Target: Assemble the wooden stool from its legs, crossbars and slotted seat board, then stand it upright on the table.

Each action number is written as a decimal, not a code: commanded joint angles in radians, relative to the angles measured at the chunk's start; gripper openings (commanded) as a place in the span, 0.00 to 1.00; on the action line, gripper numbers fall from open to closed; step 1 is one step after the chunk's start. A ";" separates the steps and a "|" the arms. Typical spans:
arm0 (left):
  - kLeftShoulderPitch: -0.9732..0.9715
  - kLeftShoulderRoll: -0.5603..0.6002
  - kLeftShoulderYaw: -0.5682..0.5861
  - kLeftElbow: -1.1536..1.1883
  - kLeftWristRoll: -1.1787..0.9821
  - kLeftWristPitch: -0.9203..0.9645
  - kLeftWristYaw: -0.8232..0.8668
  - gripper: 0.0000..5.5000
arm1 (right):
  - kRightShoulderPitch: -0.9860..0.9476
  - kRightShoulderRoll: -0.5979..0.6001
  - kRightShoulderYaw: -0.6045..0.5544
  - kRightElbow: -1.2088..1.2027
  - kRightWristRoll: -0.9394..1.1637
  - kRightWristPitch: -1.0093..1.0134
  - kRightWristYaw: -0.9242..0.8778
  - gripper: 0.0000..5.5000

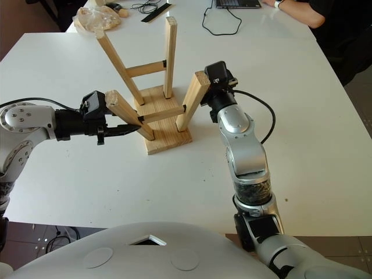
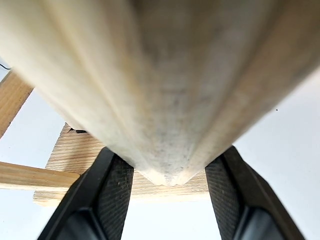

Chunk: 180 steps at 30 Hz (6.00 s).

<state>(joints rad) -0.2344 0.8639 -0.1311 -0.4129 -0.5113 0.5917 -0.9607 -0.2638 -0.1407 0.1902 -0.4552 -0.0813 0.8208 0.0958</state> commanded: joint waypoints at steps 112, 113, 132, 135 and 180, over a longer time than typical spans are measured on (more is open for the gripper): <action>0.258 -0.044 0.093 -0.156 -0.054 -0.024 -0.003 0.68 | 0.086 -0.305 -0.139 0.191 0.480 -0.092 0.180 0.64; 0.295 -0.024 0.103 -0.151 -0.038 -0.058 -0.032 0.68 | 0.086 -0.307 -0.144 0.194 0.476 -0.092 0.184 0.64; 0.371 -0.119 0.174 0.093 0.063 -0.182 0.070 0.68 | 0.346 -0.735 0.049 0.025 0.239 -0.286 0.621 0.64; 0.345 -0.152 0.158 0.051 0.043 -0.172 0.083 0.68 | 0.360 -0.755 0.077 0.026 0.225 -0.327 0.686 0.64; 0.375 -0.127 0.110 0.142 0.196 -0.239 0.084 0.68 | 0.290 -0.566 0.084 0.343 0.061 -0.438 0.539 0.64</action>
<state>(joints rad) 0.1667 0.7171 -0.0806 -0.3450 -0.3214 0.3859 -0.8787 -0.0174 -0.7101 0.2613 -0.1534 0.0200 0.3457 0.6408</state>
